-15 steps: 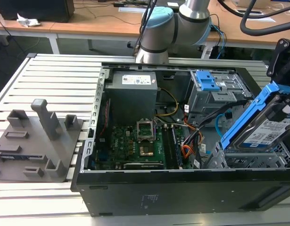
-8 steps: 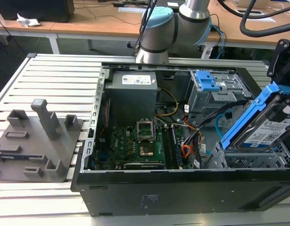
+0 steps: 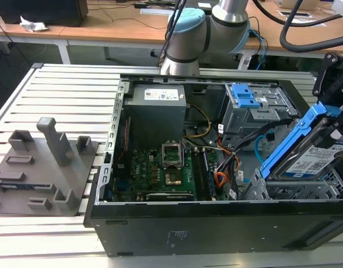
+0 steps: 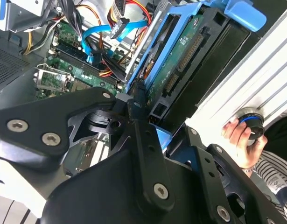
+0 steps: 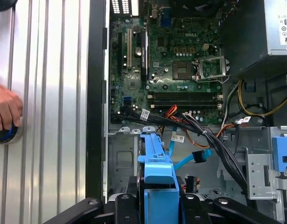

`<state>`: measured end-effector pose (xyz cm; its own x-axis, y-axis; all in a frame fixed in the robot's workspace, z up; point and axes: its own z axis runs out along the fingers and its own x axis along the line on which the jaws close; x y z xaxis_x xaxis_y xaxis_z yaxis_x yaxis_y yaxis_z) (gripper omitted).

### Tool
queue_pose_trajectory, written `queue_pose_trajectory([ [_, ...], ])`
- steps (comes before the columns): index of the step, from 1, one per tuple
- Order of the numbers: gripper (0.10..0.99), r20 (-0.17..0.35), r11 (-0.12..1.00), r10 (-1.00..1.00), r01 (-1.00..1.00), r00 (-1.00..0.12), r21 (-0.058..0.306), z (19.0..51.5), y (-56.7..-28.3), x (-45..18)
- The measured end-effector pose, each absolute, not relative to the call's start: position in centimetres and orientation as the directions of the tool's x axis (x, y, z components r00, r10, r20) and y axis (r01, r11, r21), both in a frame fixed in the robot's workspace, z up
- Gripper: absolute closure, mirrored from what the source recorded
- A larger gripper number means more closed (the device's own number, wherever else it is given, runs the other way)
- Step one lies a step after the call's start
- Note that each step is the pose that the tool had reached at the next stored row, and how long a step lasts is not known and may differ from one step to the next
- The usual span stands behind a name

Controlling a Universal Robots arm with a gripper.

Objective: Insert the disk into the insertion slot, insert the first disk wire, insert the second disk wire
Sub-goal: 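Insert the disk into the insertion slot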

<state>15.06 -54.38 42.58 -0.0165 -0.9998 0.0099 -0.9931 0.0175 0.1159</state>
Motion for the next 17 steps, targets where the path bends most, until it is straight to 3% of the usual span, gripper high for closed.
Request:
queue_pose_trajectory([
  [10,0.722,0.010,0.017,-1.000,-0.993,-0.016,0.116,40.7,-54.4,14.8],
  [12,0.647,0.010,0.017,-1.000,-0.993,-0.016,0.116,40.7,-54.4,14.8],
  [15,0.647,0.010,0.017,-1.000,-0.993,-0.016,0.116,40.6,-54.4,14.8],
  [17,0.725,0.010,0.017,-1.000,-0.993,-0.016,0.116,40.6,-54.4,14.8],
])
